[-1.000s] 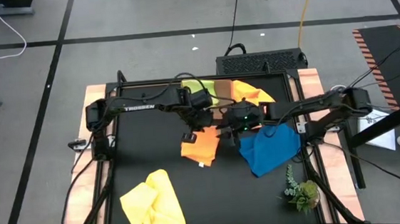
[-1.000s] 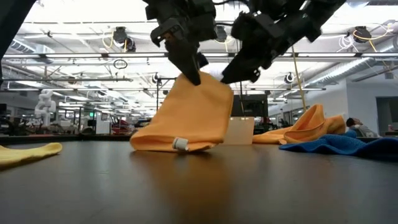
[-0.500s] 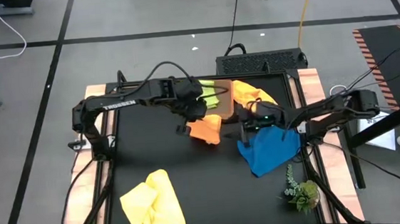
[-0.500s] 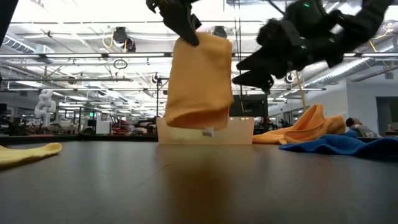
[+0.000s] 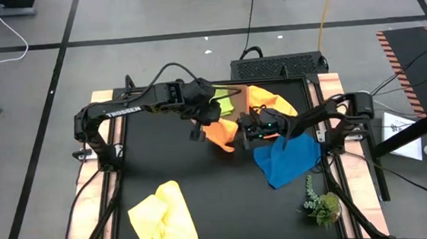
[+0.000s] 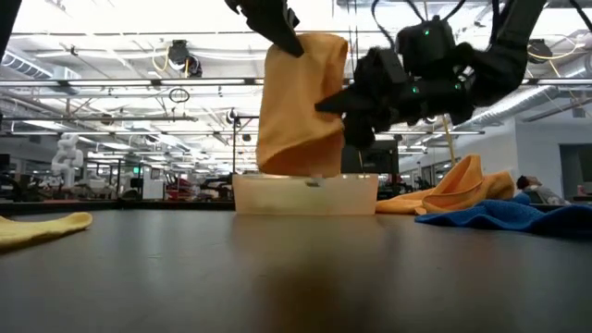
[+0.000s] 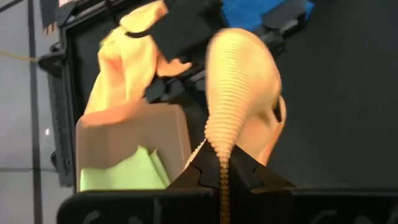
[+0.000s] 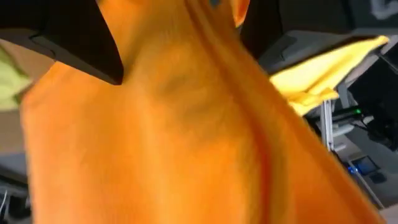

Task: Fold microfiber towels
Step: Put the orange microfiber cloth into the orange bin

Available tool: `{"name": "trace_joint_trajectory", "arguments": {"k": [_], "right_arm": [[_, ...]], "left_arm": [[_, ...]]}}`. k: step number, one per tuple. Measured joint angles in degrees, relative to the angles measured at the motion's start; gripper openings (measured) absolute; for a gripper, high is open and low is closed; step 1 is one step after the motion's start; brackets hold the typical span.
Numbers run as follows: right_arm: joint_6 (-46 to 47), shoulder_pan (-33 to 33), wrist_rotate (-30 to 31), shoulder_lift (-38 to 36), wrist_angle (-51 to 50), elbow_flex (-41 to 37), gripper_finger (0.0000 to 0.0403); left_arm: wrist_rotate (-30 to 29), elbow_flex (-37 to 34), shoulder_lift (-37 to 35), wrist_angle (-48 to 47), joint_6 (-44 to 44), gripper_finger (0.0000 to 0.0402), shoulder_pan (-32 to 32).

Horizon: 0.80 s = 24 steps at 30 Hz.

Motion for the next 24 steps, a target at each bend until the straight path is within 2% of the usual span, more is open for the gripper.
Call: {"name": "trace_joint_trajectory", "arguments": {"k": [4, 10, 14, 17, 22, 24], "right_arm": [[1.36, 0.04, 0.01, 1.21, 0.30, -1.00, 0.0284], [2.60, 1.13, 0.12, -0.18, 1.26, -2.12, 0.0268], [1.60, 1.27, 5.23, 0.05, 0.46, -2.08, 0.0248], [-0.94, 0.97, 8.30, 0.17, -1.22, -2.12, 0.0197], [-3.72, -0.67, 5.49, -0.82, 0.39, -2.12, 0.0045], [-4.55, -1.50, 4.81, -2.29, -1.38, -2.12, 0.0014]], "left_arm": [[-3.52, 0.00, 0.00, -0.80, -0.14, 0.0002, 0.05], [-4.12, 0.00, 0.00, -0.80, -0.56, 0.0002, 0.70], [-4.17, 0.00, 0.00, -0.20, -0.85, 0.0002, 0.70], [-4.17, 0.00, 0.00, 0.09, -1.16, 0.0002, 0.68], [-5.00, 0.00, 0.00, 0.36, -2.16, 0.0002, 1.54], [-5.11, 0.00, 0.00, 0.62, -2.78, 0.0002, 2.41]]}}
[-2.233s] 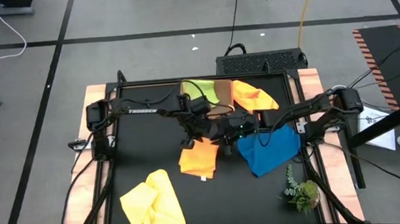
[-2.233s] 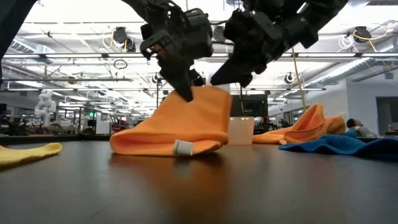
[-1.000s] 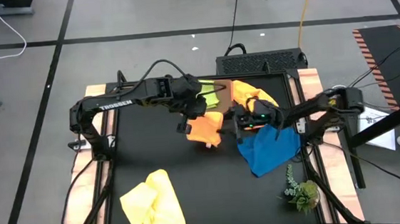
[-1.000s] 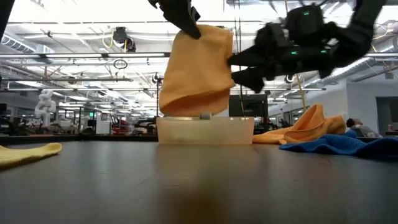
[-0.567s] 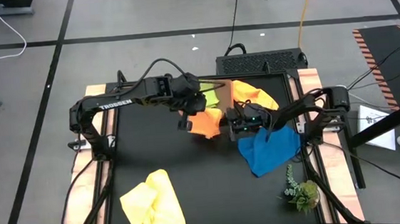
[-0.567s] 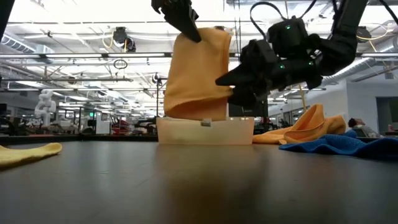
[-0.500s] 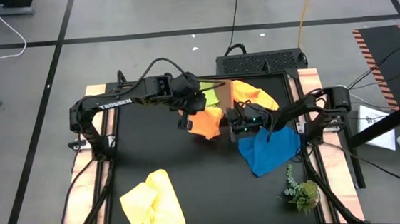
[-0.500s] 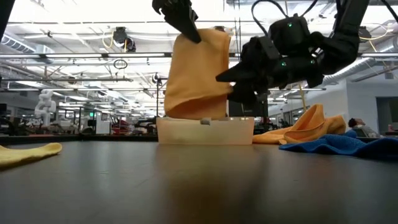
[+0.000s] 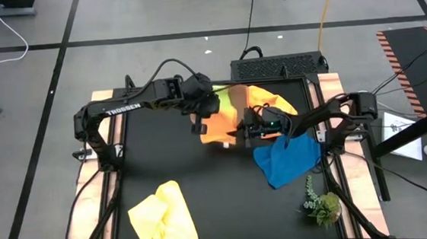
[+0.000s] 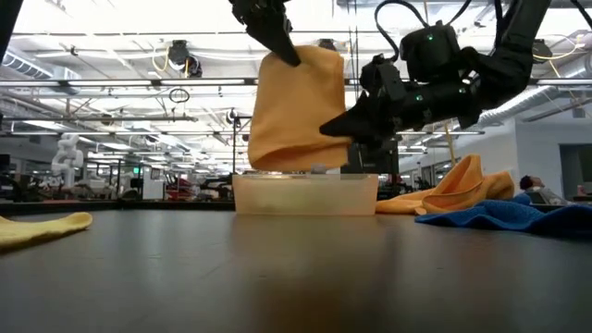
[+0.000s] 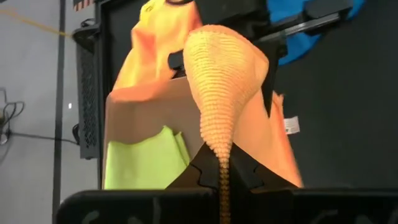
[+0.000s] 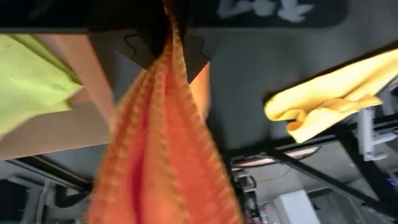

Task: Fold microfiber towels
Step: Put the orange microfiber cloth into the orange bin

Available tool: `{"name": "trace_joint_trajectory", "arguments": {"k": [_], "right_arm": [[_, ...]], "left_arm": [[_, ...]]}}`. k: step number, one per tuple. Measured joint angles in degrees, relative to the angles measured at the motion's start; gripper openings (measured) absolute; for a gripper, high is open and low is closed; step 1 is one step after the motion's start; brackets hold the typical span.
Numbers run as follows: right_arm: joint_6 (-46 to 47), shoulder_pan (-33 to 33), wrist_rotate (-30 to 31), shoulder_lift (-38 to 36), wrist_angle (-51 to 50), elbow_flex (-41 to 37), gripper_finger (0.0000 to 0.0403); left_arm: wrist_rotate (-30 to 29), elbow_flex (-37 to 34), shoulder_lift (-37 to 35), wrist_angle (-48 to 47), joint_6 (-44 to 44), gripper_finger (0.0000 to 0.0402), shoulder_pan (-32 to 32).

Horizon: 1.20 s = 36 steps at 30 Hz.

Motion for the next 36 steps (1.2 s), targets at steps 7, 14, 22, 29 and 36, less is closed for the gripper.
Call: {"name": "trace_joint_trajectory", "arguments": {"k": [7, 14, 22, 29, 36], "right_arm": [[-2.94, -4.02, 1.13, -11.32, -12.03, 0.00, 0.0004], [-6.58, -10.53, 1.88, -22.76, -30.57, 3.87, 0.0002], [-11.34, -16.27, 1.44, -21.00, -54.96, 17.15, 0.0001], [-13.11, -22.32, -7.48, -14.47, -66.37, 26.21, 0.0001], [-17.98, -23.72, -9.11, -4.29, -79.77, 36.09, 0.0000]], "left_arm": [[0.26, -0.02, 0.00, 2.09, -3.85, 0.0002, 4.95], [3.07, -5.38, -0.40, 12.46, -9.37, 0.0001, 9.96], [5.89, -25.48, -3.59, 38.49, -18.28, 0.0001, 13.20], [2.28, -43.33, -6.08, 62.92, -29.93, 0.0001, 14.26], [-4.19, -51.84, -6.05, 74.54, -36.97, 0.0001, 12.55]]}}
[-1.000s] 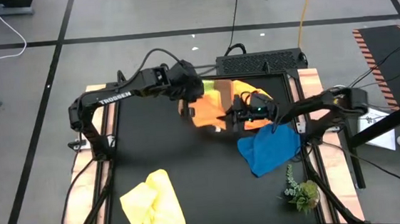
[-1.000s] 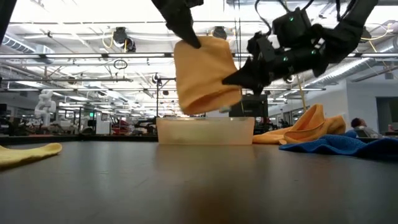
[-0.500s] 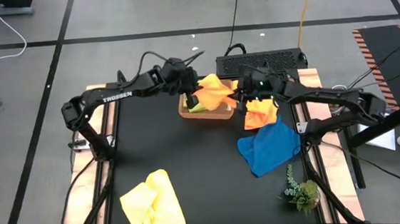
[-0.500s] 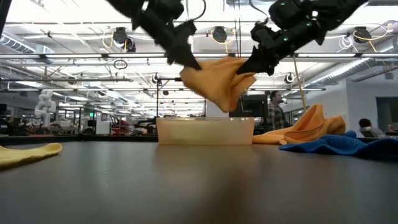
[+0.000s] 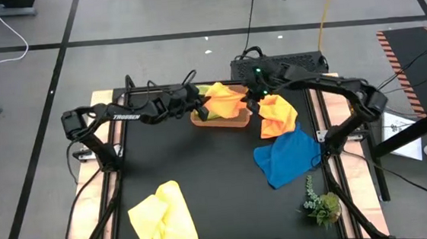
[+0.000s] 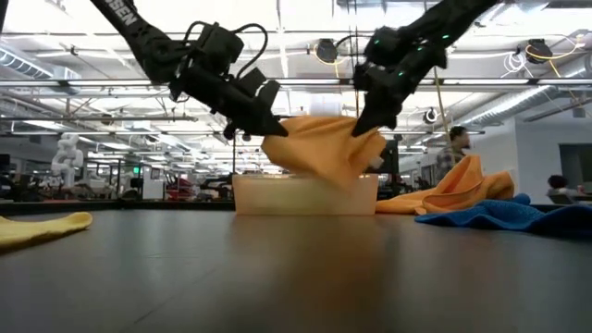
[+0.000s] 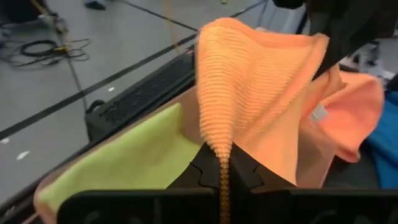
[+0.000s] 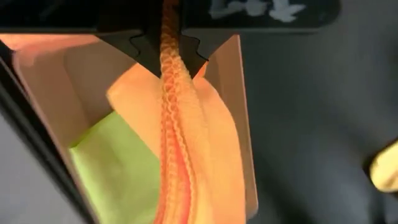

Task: Fold microfiber towels
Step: Put the orange microfiber cloth into the orange bin

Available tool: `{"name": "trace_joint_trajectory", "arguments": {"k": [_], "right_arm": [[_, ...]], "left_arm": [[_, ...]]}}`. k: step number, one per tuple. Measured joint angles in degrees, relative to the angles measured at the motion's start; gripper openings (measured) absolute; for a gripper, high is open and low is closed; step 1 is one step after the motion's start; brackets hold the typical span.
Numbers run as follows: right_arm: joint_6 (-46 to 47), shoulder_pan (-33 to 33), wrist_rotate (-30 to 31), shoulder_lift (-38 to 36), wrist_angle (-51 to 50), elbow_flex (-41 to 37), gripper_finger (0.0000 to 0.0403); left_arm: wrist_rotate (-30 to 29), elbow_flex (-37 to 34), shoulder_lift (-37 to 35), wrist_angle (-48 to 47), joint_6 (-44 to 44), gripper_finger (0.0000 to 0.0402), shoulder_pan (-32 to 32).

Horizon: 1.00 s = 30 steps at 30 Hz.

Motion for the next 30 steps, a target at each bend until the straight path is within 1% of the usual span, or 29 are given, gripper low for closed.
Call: {"name": "trace_joint_trajectory", "arguments": {"k": [4, 6, 9, 13, 21, 23, 27, 30], "right_arm": [[-1.49, 0.00, 0.02, 5.65, -4.61, 5.31, 0.0000], [-1.79, 0.00, 0.06, 7.61, -6.28, 7.29, 0.0000], [-2.17, 0.02, 0.34, 9.24, -7.44, 9.37, 0.0000], [-2.74, 0.09, 1.66, 10.17, -7.38, 10.25, 0.0000], [-2.58, 0.59, 3.21, 14.97, -6.62, 10.27, 0.0000], [-2.59, 0.56, 3.25, 16.20, -6.10, 10.27, 0.0000], [-2.58, 0.55, 3.87, 17.73, -4.83, 10.25, 0.0002], [-2.93, 0.66, 6.60, 17.89, -2.02, 10.25, 0.0007]], "left_arm": [[-4.84, -1.35, 0.49, 0.08, -1.89, 0.0001, -1.76], [-5.61, -1.95, 0.66, -0.27, -3.07, 0.0001, -2.33], [-7.40, -2.55, 0.77, -0.05, -4.59, 0.0001, -3.14], [-9.91, -3.82, 0.92, -0.16, -5.69, 0.0002, -3.28], [-9.26, -4.94, 1.11, -0.90, -6.22, 0.0005, -3.58], [-8.33, -4.94, 1.66, -1.19, -5.68, 0.0019, -3.75], [-8.02, -5.03, 1.66, -1.56, -3.39, 0.0069, -3.87], [-8.06, -5.03, 1.66, -1.55, -1.83, 0.0110, -3.68]]}}
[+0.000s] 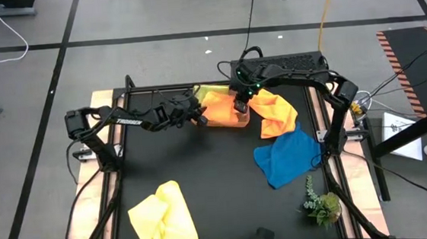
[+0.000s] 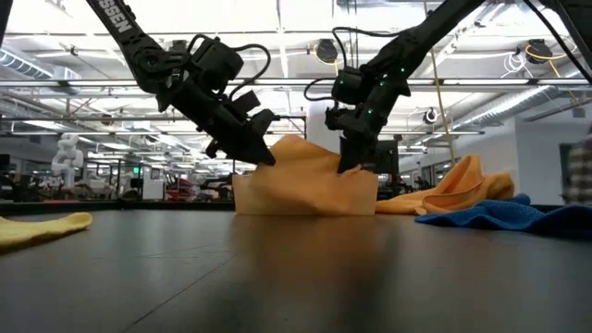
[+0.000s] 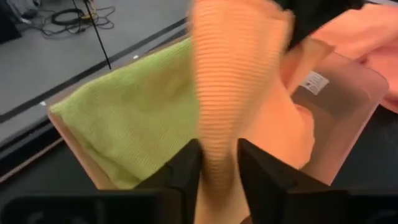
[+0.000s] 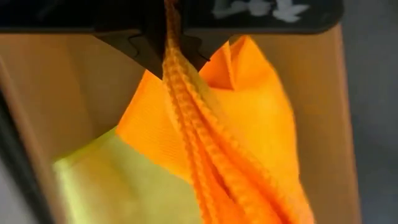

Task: Fold microfiber towels
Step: Put the orange microfiber cloth into the orange bin

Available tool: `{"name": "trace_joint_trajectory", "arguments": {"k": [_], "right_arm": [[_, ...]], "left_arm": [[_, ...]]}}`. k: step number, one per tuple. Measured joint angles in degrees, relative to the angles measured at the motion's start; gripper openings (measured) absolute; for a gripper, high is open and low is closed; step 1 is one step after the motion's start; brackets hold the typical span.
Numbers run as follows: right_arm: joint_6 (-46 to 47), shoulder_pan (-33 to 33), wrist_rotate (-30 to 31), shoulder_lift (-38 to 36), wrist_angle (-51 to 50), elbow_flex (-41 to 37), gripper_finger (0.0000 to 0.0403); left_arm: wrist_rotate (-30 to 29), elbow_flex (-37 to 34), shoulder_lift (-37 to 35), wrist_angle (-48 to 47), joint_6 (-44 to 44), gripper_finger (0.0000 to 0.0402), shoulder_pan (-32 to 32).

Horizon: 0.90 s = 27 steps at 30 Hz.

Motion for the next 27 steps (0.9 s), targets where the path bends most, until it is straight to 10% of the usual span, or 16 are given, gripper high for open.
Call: {"name": "trace_joint_trajectory", "arguments": {"k": [11, 20, 27], "right_arm": [[-3.20, 0.26, 4.92, -0.02, 4.34, 0.00, 0.0085], [-4.60, 0.23, 16.73, -0.60, 3.74, -0.08, 0.0201], [-6.04, 0.89, 17.56, -9.63, -0.80, -0.27, 0.0218]], "left_arm": [[-0.24, 0.61, -0.59, 0.21, 0.68, 0.0202, 1.63], [-0.26, 0.69, -1.75, -1.59, 0.97, 0.0192, 1.71], [0.08, 0.69, -12.44, -8.25, 3.89, 0.0177, 1.70]]}}
